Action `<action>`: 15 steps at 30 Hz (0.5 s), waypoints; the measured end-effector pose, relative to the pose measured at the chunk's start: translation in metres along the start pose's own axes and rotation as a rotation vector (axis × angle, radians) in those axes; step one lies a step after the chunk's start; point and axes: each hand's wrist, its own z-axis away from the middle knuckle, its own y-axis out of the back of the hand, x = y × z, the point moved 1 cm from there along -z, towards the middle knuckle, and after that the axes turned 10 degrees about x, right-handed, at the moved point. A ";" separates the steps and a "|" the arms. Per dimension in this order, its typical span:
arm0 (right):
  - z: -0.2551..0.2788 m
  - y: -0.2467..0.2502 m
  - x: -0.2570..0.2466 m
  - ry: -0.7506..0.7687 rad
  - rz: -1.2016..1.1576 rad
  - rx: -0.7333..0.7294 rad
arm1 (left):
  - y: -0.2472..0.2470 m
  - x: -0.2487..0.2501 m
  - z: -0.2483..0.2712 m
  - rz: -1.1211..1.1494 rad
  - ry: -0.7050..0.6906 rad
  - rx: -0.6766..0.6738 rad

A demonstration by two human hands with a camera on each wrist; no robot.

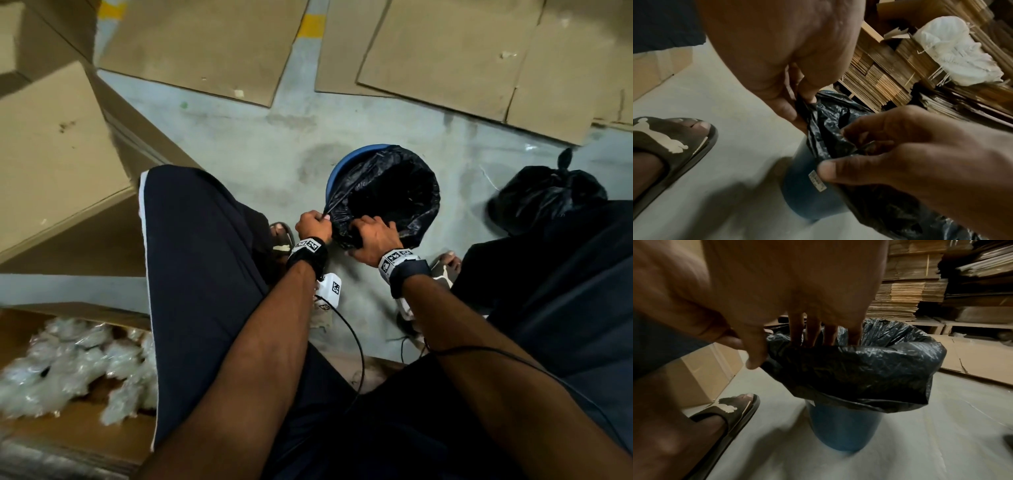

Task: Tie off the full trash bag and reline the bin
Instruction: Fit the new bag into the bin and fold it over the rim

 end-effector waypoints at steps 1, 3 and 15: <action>-0.002 -0.003 0.000 0.005 0.009 -0.004 | -0.002 -0.001 -0.002 0.007 -0.001 -0.005; -0.002 -0.007 0.002 0.012 0.022 0.022 | -0.004 -0.003 -0.006 0.042 0.006 0.015; 0.010 -0.008 0.022 -0.034 0.110 0.029 | -0.020 0.008 -0.018 -0.003 -0.045 0.031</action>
